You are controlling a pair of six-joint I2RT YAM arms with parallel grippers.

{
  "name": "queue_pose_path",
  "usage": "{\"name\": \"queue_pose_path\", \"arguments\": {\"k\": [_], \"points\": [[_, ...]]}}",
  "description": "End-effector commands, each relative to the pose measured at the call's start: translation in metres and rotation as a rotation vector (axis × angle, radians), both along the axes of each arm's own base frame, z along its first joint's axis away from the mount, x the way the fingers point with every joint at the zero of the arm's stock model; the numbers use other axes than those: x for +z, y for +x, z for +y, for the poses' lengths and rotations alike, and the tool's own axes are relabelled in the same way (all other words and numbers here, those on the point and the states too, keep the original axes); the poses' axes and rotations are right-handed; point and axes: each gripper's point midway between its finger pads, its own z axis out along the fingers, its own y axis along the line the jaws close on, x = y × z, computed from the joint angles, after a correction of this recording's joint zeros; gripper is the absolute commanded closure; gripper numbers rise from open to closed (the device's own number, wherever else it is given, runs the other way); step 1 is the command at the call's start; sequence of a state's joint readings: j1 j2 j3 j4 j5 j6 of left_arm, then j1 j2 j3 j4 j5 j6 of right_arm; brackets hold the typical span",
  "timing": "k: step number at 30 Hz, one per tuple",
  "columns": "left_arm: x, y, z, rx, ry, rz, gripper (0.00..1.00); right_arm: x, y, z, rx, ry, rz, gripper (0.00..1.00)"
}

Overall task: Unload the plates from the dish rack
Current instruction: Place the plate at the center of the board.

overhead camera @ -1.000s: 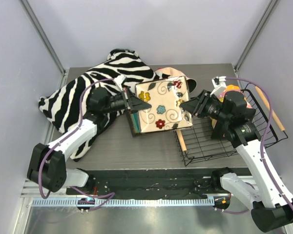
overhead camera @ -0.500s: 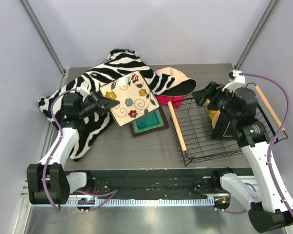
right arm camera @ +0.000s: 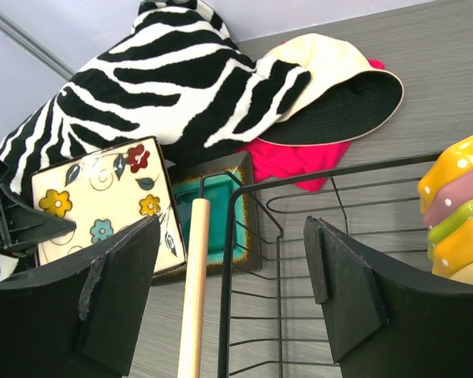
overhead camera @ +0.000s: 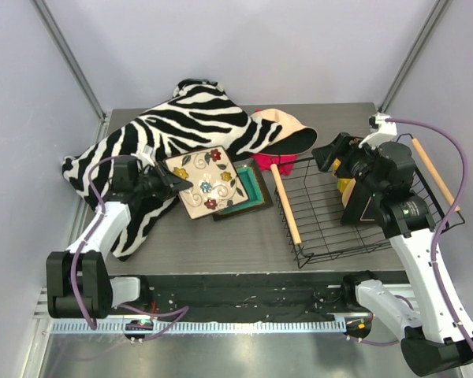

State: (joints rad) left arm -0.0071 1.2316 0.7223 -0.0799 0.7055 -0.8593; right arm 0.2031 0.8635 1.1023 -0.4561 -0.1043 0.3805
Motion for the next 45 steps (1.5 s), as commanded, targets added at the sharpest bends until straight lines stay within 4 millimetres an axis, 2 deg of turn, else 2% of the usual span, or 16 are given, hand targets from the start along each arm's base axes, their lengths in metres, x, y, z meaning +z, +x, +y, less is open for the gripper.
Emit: {"name": "queue_pose_path", "arguments": {"k": [1,6,13,14,20,21,28,30,35,40,45], "points": [[0.032,0.016,-0.016,-0.054,-0.044,-0.152,1.0,0.0,0.004,-0.002,-0.008,-0.022,-0.022,0.18],[0.018,0.022,-0.039,-0.086,-0.043,-0.114,1.0,-0.008,0.008,-0.003,-0.015,-0.035,-0.008,0.18],[0.013,0.043,-0.053,-0.095,-0.073,-0.115,1.0,-0.017,0.012,-0.003,-0.012,-0.051,0.013,0.18],[0.007,0.045,-0.056,-0.101,-0.078,-0.095,1.0,-0.017,0.013,-0.004,-0.015,-0.051,0.014,0.18],[-0.002,0.057,-0.062,-0.098,-0.105,-0.083,1.0,-0.021,0.016,-0.002,-0.015,-0.047,0.02,0.18],[-0.01,0.059,-0.064,-0.099,-0.105,-0.063,1.0,-0.02,0.017,-0.002,-0.012,-0.044,0.018,0.18],[-0.03,0.072,-0.07,-0.103,-0.096,-0.021,0.99,-0.022,0.018,0.002,0.002,-0.035,0.023,0.18],[-0.035,0.072,-0.073,-0.114,-0.095,-0.009,0.96,-0.022,0.018,0.002,0.001,-0.032,0.024,0.18],[-0.054,0.069,-0.075,-0.122,-0.079,0.031,0.8,-0.024,0.017,0.002,0.0,-0.03,0.028,0.18],[-0.066,0.066,-0.069,-0.123,-0.012,0.048,0.64,-0.024,0.016,0.002,0.001,-0.026,0.028,0.18],[-0.071,0.066,-0.061,-0.113,0.062,0.051,0.52,-0.026,0.017,0.002,0.001,-0.023,0.035,0.18]]}}
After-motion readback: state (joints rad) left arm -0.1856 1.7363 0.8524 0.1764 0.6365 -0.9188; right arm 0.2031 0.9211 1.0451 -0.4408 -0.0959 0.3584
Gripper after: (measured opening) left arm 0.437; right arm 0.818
